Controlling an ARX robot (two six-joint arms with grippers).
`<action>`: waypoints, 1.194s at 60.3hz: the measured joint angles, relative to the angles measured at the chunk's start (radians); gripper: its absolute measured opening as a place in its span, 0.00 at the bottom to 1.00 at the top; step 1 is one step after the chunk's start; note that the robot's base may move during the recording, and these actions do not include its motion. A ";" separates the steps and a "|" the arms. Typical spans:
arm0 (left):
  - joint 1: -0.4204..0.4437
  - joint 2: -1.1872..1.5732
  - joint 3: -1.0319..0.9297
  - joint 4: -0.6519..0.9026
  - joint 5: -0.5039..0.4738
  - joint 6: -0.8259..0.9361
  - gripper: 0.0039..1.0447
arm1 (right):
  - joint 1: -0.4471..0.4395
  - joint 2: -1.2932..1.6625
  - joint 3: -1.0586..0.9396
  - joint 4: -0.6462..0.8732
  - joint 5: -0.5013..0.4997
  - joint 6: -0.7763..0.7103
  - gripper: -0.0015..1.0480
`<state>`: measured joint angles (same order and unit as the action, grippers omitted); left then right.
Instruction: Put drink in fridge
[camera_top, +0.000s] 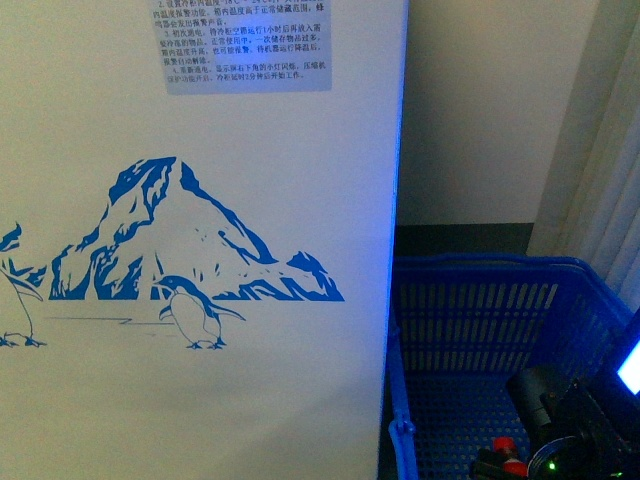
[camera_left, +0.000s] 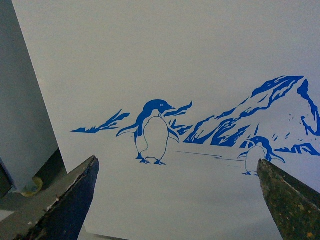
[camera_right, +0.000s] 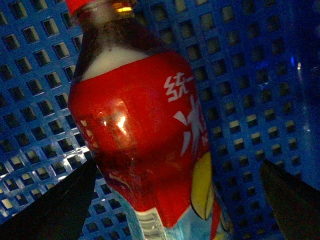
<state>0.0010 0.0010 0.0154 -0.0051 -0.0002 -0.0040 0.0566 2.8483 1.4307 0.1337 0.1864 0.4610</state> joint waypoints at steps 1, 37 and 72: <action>0.000 0.000 0.000 0.000 0.000 0.000 0.92 | 0.000 0.005 0.005 -0.001 0.000 0.000 0.93; 0.000 0.000 0.000 0.000 0.000 0.000 0.92 | 0.010 0.170 0.177 -0.050 -0.019 -0.033 0.93; 0.000 0.000 0.000 0.000 0.000 0.000 0.92 | 0.027 0.119 0.080 0.001 -0.058 -0.031 0.38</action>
<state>0.0010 0.0010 0.0154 -0.0051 -0.0002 -0.0040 0.0834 2.9669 1.5112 0.1349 0.1287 0.4301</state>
